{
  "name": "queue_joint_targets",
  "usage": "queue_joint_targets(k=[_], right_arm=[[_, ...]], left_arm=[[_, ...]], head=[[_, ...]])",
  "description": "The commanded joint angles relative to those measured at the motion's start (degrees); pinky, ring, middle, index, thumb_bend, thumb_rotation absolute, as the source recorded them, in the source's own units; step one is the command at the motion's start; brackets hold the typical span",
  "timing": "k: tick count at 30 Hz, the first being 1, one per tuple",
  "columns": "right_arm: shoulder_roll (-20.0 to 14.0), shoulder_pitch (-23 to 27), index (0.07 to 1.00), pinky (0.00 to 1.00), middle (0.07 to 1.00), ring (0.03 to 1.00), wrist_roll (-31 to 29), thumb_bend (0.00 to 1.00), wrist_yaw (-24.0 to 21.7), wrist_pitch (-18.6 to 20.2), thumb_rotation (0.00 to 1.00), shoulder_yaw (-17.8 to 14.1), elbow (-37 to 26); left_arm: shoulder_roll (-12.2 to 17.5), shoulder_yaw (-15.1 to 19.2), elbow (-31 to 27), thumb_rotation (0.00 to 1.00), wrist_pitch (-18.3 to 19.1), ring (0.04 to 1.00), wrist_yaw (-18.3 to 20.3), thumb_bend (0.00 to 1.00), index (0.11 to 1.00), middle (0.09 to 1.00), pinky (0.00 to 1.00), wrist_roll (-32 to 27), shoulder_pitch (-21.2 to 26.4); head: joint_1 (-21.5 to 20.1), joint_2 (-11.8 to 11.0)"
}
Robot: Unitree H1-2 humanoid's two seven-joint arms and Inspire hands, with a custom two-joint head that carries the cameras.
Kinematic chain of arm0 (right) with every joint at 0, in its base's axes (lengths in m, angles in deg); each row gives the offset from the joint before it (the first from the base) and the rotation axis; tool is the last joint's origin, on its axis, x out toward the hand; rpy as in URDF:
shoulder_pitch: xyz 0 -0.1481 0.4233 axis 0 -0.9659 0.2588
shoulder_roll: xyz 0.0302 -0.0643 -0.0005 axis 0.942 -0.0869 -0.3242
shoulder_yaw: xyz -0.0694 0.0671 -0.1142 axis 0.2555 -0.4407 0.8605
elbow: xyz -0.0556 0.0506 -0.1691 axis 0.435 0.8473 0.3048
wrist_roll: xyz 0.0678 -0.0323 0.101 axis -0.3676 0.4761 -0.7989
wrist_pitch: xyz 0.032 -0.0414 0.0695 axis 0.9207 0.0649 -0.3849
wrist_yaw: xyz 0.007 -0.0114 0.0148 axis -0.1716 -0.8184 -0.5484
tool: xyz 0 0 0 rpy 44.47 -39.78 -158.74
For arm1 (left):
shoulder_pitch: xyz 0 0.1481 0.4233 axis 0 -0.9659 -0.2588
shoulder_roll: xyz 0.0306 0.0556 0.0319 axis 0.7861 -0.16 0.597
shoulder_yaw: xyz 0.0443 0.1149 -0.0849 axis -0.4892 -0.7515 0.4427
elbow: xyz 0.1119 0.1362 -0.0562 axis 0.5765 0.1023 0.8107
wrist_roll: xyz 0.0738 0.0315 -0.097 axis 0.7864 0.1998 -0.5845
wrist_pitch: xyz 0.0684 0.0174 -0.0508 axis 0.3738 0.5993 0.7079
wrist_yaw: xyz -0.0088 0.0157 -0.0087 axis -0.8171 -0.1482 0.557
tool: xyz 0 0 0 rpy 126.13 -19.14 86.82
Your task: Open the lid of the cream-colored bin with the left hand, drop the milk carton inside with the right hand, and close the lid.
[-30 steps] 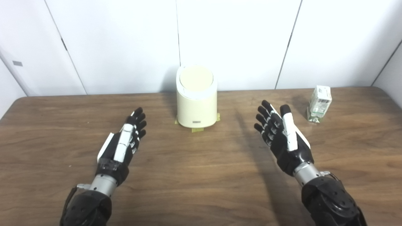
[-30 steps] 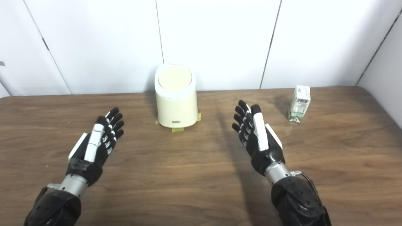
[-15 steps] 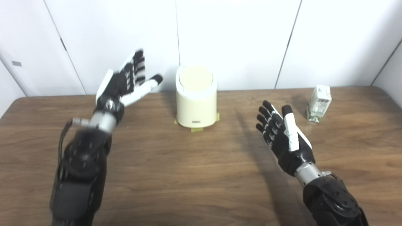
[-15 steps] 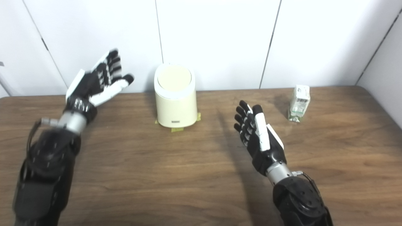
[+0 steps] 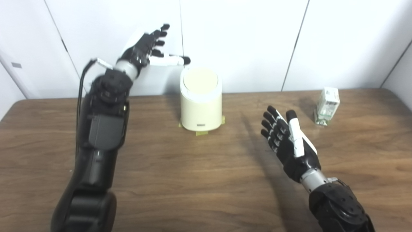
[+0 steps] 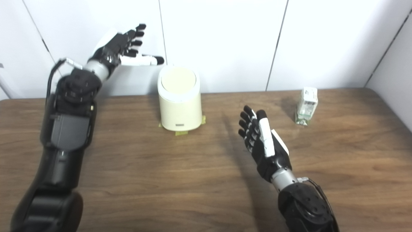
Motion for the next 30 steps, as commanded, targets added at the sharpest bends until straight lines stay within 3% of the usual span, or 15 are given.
queue_joint_targets(k=[1,7,11,16,22,30], right_arm=[[0.2,1.5,1.0,1.0,1.0,1.0,0.0,0.71,-0.9,-0.8,1.0,-0.3,-1.1],[0.5,1.6,1.0,1.0,1.0,1.0,0.5,0.7,-1.2,-0.9,1.0,-0.4,-0.8],[0.9,1.7,1.0,1.0,1.0,1.0,0.8,0.7,-1.4,-0.9,1.0,-0.5,-0.7],[1.3,1.9,1.0,1.0,1.0,1.0,1.3,0.71,-1.4,-1.1,1.0,-0.5,-0.5],[2.2,2.2,1.0,1.0,1.0,1.0,1.6,0.72,-1.2,-0.9,1.0,-0.6,-0.7],[3.0,2.6,1.0,1.0,1.0,1.0,2.4,0.72,-1.2,-0.8,1.0,-0.4,-1.0]], left_arm=[[-0.1,-0.3,0.9,0.2,-0.3,0.959,1.5,0.88,0.999,0.978,0.92,3.5,5.4],[0.8,-7.0,7.3,0.18,-0.3,0.972,0.7,0.88,1.0,0.991,0.86,8.4,10.2],[1.9,-12.5,11.9,0.16,-1.0,0.98,-1.2,0.91,0.984,1.0,0.89,9.2,13.2],[3.5,-20.4,14.3,0.15,-3.7,0.934,-3.4,0.95,0.961,0.988,0.76,11.8,15.0],[4.2,-26.3,14.9,0.14,-6.9,0.955,-6.3,0.99,0.958,0.984,0.83,13.7,14.9],[5.2,-29.9,16.6,0.1,-10.7,0.97,-9.5,1.0,0.924,0.981,0.9,15.0,14.2]], head=[[0.0,0.0],[0.2,-0.2],[0.2,-0.3],[0.5,-0.4],[0.1,-0.5],[-0.3,-0.3]])
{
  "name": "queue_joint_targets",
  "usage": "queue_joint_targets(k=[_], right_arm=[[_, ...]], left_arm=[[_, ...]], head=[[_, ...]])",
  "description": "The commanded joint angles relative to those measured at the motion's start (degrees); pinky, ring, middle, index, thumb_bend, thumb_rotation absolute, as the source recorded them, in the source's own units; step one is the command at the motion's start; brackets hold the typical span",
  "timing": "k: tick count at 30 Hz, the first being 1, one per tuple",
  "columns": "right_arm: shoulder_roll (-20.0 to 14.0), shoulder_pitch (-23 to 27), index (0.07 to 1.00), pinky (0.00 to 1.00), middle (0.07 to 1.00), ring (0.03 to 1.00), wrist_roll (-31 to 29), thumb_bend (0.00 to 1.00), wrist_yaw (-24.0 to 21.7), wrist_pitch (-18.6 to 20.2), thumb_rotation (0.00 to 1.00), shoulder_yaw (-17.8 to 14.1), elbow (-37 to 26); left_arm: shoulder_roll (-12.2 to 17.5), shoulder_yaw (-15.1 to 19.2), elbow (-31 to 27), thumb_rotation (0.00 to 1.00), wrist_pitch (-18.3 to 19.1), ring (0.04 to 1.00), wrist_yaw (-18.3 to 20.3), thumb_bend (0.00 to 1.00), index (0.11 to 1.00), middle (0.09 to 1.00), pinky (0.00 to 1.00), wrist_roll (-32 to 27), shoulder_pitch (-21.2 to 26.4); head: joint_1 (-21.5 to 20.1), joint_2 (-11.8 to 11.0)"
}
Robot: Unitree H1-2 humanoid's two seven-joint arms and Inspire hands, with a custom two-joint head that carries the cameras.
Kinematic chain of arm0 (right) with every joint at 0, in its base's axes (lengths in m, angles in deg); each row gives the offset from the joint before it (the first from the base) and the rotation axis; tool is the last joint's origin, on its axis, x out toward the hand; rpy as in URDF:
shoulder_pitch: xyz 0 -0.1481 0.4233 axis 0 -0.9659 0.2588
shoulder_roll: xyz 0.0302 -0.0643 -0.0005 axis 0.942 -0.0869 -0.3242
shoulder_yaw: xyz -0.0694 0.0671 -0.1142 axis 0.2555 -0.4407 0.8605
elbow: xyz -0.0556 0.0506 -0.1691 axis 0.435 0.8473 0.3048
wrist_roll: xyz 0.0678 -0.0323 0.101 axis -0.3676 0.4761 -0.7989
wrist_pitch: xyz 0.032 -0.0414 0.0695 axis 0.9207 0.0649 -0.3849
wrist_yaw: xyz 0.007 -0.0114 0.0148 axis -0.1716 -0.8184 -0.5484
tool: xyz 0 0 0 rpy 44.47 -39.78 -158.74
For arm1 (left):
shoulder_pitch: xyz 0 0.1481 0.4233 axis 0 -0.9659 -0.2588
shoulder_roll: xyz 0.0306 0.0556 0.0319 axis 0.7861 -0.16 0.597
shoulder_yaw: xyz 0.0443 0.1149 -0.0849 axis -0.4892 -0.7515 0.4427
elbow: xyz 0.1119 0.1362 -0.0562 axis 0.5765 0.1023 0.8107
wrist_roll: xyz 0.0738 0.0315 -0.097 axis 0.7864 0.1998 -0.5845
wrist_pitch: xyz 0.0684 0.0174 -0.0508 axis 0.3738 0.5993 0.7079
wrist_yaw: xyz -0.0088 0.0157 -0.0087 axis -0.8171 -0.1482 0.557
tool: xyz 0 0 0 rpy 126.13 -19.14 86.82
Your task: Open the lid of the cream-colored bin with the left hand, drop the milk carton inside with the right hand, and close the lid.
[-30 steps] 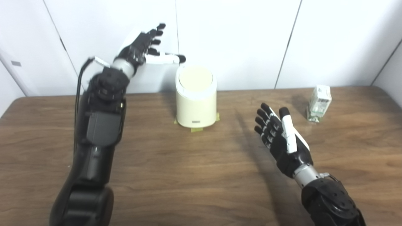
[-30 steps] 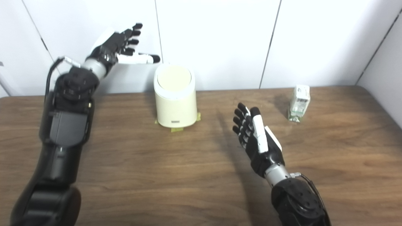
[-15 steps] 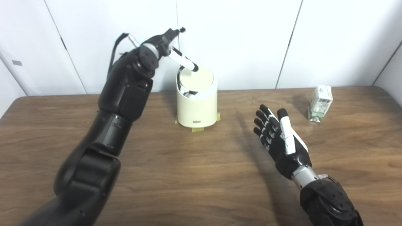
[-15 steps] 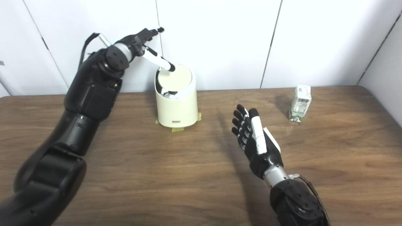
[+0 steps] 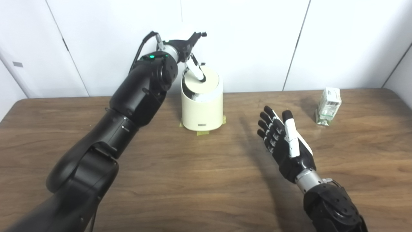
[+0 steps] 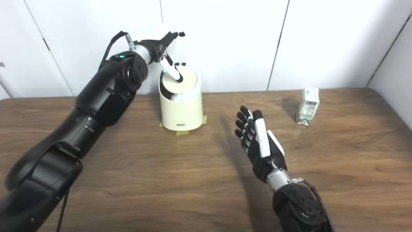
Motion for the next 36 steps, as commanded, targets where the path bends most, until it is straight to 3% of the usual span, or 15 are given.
queue_joint_targets(k=[1,11,23,36], right_arm=[[0.2,2.1,1.0,1.0,1.0,1.0,0.1,0.72,-0.3,-0.7,1.0,-0.1,-1.6],[0.5,2.1,1.0,1.0,1.0,1.0,0.6,0.73,0.0,-0.6,1.0,0.1,-2.1],[0.4,2.1,1.0,1.0,1.0,1.0,0.7,0.72,0.1,-0.5,1.0,0.3,-2.3],[0.3,1.9,1.0,1.0,1.0,1.0,0.4,0.73,0.4,-0.4,1.0,0.3,-3.0]], left_arm=[[1.5,-0.3,-0.7,0.11,-1.7,0.969,-2.0,1.0,0.924,0.981,0.9,1.6,3.3],[1.2,-2.3,-0.4,0.15,-1.9,0.955,-0.8,1.0,0.935,0.966,0.86,2.9,3.5],[0.9,-3.0,0.4,0.16,-3.0,0.984,-1.4,1.0,0.931,0.977,0.97,3.5,3.0],[1.3,-8.2,0.3,0.15,-4.6,0.979,-1.0,1.0,0.926,0.948,0.99,10.2,1.7]], head=[[0.0,0.0],[-0.2,0.2],[-0.2,0.2],[-0.5,0.6]])
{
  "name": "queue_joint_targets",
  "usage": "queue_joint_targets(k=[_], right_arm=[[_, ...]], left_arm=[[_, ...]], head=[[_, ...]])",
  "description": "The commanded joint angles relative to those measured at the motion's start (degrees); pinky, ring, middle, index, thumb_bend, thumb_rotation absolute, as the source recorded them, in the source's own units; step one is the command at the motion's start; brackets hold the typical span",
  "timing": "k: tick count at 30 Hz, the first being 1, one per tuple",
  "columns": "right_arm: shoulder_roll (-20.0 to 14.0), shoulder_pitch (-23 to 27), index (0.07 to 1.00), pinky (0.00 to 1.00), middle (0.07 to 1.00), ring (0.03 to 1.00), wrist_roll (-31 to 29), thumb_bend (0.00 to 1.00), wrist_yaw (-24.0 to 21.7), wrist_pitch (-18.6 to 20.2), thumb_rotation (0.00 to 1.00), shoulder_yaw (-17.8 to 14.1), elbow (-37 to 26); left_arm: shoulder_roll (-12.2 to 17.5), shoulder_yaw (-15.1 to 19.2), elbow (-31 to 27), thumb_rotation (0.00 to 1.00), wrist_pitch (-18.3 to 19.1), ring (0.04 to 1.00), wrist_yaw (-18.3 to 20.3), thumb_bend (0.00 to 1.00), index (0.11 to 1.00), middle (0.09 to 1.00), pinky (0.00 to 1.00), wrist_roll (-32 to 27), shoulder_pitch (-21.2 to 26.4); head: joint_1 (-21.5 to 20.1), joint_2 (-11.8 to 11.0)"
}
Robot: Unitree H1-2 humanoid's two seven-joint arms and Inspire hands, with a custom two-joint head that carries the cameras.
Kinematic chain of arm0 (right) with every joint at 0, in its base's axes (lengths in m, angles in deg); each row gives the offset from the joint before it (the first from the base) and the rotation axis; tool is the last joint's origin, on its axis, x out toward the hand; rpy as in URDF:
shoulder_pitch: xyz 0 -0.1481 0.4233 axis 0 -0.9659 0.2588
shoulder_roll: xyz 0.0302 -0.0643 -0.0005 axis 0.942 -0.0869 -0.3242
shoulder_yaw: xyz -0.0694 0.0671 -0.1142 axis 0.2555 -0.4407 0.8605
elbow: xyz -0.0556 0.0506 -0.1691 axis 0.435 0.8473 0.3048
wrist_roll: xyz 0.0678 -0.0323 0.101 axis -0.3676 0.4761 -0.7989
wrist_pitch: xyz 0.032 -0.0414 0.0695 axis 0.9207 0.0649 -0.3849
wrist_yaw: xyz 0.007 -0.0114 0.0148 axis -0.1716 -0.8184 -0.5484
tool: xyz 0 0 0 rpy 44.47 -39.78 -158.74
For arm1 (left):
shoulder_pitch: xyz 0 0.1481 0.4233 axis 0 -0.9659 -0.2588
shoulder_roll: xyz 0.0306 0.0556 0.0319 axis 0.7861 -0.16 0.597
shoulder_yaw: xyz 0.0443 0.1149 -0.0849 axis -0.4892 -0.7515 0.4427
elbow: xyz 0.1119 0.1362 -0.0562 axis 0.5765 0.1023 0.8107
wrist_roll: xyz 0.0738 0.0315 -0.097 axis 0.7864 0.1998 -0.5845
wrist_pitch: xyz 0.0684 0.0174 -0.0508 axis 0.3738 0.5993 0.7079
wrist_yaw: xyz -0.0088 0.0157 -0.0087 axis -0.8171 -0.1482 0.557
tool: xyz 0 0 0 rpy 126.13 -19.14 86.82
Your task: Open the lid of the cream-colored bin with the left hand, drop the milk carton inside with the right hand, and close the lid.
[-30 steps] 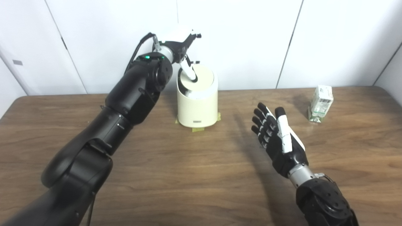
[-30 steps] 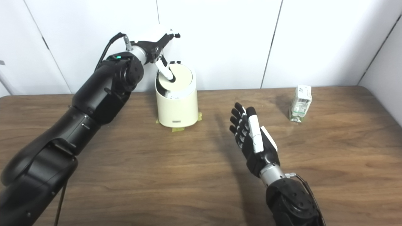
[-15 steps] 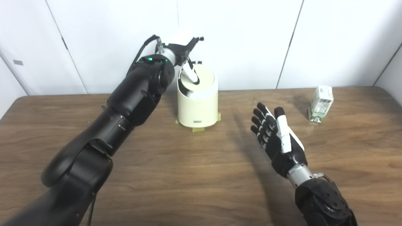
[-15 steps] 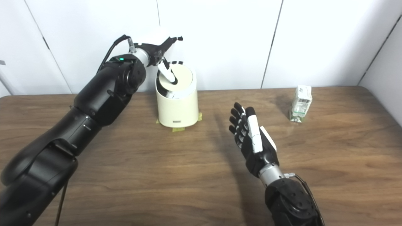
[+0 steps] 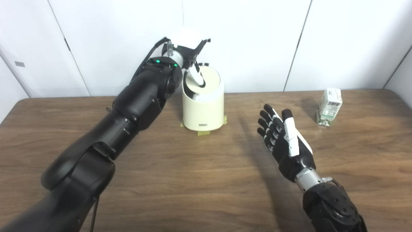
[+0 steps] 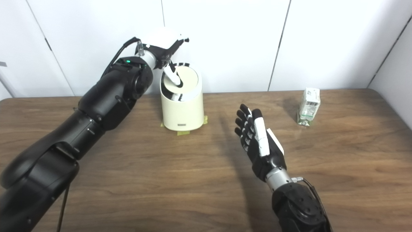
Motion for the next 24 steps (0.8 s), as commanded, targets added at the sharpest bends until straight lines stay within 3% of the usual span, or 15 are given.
queue_joint_targets(k=[1,5,8,16,20,21,23,24], right_arm=[[0.0,1.9,1.0,1.0,1.0,1.0,-0.3,0.73,0.1,-0.4,1.0,0.0,-2.1],[-0.1,1.7,1.0,1.0,1.0,1.0,-0.7,0.73,0.3,-0.4,1.0,-0.1,-2.4],[-0.2,1.7,1.0,1.0,1.0,1.0,-1.2,0.74,0.4,-0.5,1.0,-0.2,-2.3],[-0.7,1.7,1.0,1.0,1.0,1.0,-1.1,0.73,0.7,-0.5,1.0,0.1,-2.1],[-0.8,1.7,1.0,1.0,1.0,1.0,-1.2,0.72,0.5,-0.5,1.0,0.1,-1.9],[-0.8,1.7,1.0,1.0,1.0,1.0,-1.2,0.72,0.5,-0.5,1.0,0.1,-1.9],[-0.8,1.8,1.0,1.0,1.0,1.0,-1.3,0.72,0.4,-0.5,1.0,0.0,-1.8],[-0.7,1.8,1.0,1.0,1.0,1.0,-1.4,0.72,0.4,-0.5,1.0,-0.1,-1.7]], left_arm=[[0.2,-0.8,-0.2,0.15,-1.0,0.983,-0.5,1.0,0.926,0.949,1.0,1.5,1.0],[0.3,0.2,-1.4,0.14,-1.1,0.997,0.7,1.0,0.929,0.958,1.0,0.3,0.8],[0.3,3.4,-2.6,0.15,0.4,0.999,3.0,1.0,0.941,0.981,0.99,-2.5,2.2],[1.8,12.1,-7.1,0.11,8.2,0.937,10.8,0.96,0.912,0.958,0.8,-8.8,7.7],[0.8,20.6,-11.4,0.02,10.0,0.853,5.3,0.93,0.823,0.888,0.69,-14.6,6.4],[0.2,23.1,-12.3,0.01,10.2,0.699,3.9,0.91,0.813,0.794,0.54,-16.8,5.7],[-0.8,27.1,-14.3,0.02,11.1,0.732,1.2,0.84,0.817,0.798,0.59,-19.9,4.2],[-1.0,28.4,-15.4,0.08,11.5,0.755,-0.4,0.79,0.808,0.803,0.62,-20.4,3.3]], head=[[-0.3,0.2],[-0.2,0.5],[-0.3,0.6],[-0.2,0.6],[-0.1,0.6],[-0.1,0.6],[-0.3,0.6],[-0.2,0.6]])
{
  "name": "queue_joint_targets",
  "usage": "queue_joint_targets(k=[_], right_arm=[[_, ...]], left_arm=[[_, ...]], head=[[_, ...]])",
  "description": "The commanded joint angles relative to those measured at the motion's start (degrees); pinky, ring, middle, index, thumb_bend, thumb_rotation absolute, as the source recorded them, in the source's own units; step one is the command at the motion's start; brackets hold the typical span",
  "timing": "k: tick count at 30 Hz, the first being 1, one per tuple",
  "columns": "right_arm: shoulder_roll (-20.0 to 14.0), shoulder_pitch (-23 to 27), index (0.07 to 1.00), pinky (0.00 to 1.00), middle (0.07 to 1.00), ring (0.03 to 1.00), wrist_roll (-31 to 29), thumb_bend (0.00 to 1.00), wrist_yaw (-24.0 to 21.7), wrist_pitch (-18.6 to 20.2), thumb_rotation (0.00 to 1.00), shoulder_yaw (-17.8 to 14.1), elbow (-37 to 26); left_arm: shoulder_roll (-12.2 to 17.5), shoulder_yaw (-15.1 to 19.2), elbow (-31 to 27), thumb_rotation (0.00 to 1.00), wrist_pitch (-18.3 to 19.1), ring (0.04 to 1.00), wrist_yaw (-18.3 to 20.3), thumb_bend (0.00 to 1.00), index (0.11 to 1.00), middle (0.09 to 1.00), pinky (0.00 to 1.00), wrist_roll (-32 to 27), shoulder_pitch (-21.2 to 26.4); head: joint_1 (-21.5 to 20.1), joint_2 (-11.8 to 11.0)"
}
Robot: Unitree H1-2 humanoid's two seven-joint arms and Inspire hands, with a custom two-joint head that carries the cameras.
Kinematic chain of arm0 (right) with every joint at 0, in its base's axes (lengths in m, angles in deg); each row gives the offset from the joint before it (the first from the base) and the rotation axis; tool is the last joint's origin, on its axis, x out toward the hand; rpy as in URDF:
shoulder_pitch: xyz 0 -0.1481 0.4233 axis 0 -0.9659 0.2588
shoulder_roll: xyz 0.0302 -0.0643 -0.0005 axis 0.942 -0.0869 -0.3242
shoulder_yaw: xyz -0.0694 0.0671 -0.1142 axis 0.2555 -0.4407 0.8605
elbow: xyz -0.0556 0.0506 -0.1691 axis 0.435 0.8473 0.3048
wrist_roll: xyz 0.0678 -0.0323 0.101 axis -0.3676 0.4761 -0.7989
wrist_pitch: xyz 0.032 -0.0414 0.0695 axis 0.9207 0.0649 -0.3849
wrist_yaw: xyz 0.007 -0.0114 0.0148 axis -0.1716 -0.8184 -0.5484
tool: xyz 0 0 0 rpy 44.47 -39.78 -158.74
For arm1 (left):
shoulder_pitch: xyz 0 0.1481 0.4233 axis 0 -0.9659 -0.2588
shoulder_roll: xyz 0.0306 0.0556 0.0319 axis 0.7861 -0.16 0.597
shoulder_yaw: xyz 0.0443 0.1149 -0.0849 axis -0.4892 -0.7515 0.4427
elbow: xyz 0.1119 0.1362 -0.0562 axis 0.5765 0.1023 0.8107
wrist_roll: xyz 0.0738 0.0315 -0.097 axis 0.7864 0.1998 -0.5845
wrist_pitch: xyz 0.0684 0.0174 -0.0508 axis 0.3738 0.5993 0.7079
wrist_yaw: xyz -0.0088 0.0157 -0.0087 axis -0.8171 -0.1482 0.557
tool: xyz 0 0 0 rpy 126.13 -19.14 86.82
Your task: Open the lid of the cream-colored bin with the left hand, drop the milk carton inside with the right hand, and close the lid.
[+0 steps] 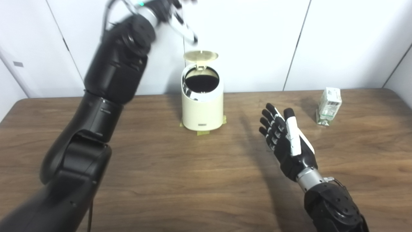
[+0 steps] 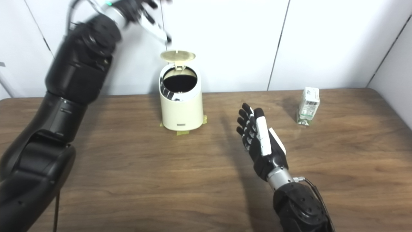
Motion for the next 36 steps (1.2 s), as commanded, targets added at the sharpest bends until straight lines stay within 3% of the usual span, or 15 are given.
queue_joint_targets(k=[1,2,4,5,8,11,13,18,24,26,27,29,30,33,36], right_arm=[[-0.2,1.8,1.0,1.0,1.0,1.0,-0.9,0.72,-0.7,-0.5,1.0,-0.3,-1.5],[-0.2,1.8,1.0,1.0,1.0,1.0,-1.0,0.73,-0.6,-0.5,1.0,-0.3,-1.5],[-0.2,1.9,1.0,1.0,1.0,1.0,-1.1,0.73,-0.5,-0.5,1.0,-0.4,-1.5],[-0.2,1.9,1.0,1.0,1.0,1.0,-1.1,0.73,-0.3,-0.5,1.0,-0.3,-1.6],[0.2,1.9,1.0,0.99,1.0,1.0,-0.9,0.73,0.2,-0.5,1.0,-0.6,-1.9],[1.0,2.0,0.992,0.92,0.995,0.983,0.4,0.71,1.0,-0.8,1.0,-1.3,-2.4],[1.2,2.0,0.969,0.88,0.984,0.966,0.9,0.71,1.1,-1.0,1.0,-1.6,-2.7],[1.5,1.9,0.966,0.87,0.979,0.952,1.4,0.68,1.3,-1.4,1.0,-2.7,-3.1],[1.1,1.6,0.969,0.87,0.968,0.947,2.0,0.65,1.2,-2.3,1.0,-4.1,-3.4],[0.7,1.6,0.965,0.85,0.959,0.937,2.1,0.62,1.0,-3.4,0.94,-5.2,-3.1],[0.5,1.7,0.976,0.87,0.972,0.946,1.9,0.62,0.8,-3.9,0.79,-5.7,-2.9],[-0.9,1.7,0.983,0.87,0.979,0.949,2.7,0.61,0.6,-4.7,0.68,-6.7,-2.5],[-1.4,1.7,0.982,0.88,0.983,0.953,3.3,0.62,0.6,-4.8,0.52,-7.0,-2.5],[-3.9,1.7,0.979,0.87,0.977,0.937,4.7,0.67,0.2,-5.9,0.35,-8.2,-2.3],[-6.8,1.9,0.974,0.82,0.972,0.929,6.7,0.71,-0.1,-5.5,0.28,-8.6,-3.0]], left_arm=[[-0.9,3.1,-3.2,0.16,1.3,0.753,-4.8,0.74,0.789,0.793,0.63,-1.6,0.1],[-1.9,5.5,-4.2,0.27,1.6,0.775,-6.0,0.64,0.768,0.794,0.68,-2.8,-1.0],[-3.3,9.2,-6.2,0.33,1.9,0.799,-6.7,0.6,0.769,0.808,0.72,-5.7,-3.4],[-3.9,10.9,-7.4,0.46,1.9,0.849,-6.6,0.52,0.8,0.843,0.8,-7.6,-5.0],[-5.0,14.3,-10.7,0.64,1.9,0.871,-5.3,0.4,0.851,0.872,0.76,-12.3,-10.1],[-6.2,17.2,-15.0,0.81,1.9,0.883,-3.7,0.33,0.899,0.902,0.82,-14.8,-15.8],[-6.6,18.0,-17.2,0.89,1.9,0.899,-3.2,0.35,0.907,0.915,0.85,-16.6,-18.5],[-10.0,21.2,-23.5,0.94,1.9,0.928,-4.7,0.47,0.914,0.932,0.9,-23.6,-26.8],[-11.5,19.6,-28.6,1.0,1.4,0.947,-7.2,0.56,0.948,0.959,0.93,-28.1,-35.5],[-12.0,19.1,-29.6,1.0,0.4,0.951,-8.5,0.58,0.956,0.962,0.93,-29.5,-37.7],[-12.2,18.9,-29.9,1.0,-0.1,0.956,-9.2,0.59,0.963,0.966,0.94,-30.1,-38.5],[-12.7,18.7,-30.2,1.0,-1.7,0.96,-10.3,0.59,0.968,0.97,0.94,-31.3,-40.4],[-12.6,18.5,-30.3,1.0,-2.2,0.96,-10.7,0.59,0.967,0.97,0.95,-31.8,-41.1],[-12.0,18.0,-30.3,1.0,-4.3,0.957,-11.7,0.57,0.963,0.964,0.95,-33.1,-43.4],[-11.5,18.1,-29.7,1.0,-6.4,0.953,-12.9,0.55,0.955,0.958,0.95,-34.2,-44.8]], head=[[0.0,0.1],[-0.1,0.0],[-0.1,0.1],[-0.1,0.1],[-0.1,0.1],[-0.5,0.2],[-0.5,0.2],[-0.3,0.4],[-0.8,0.6],[-1.5,0.6],[-2.2,0.6],[-4.3,0.7],[-5.8,0.9],[-10.9,0.8],[-15.4,0.3]])
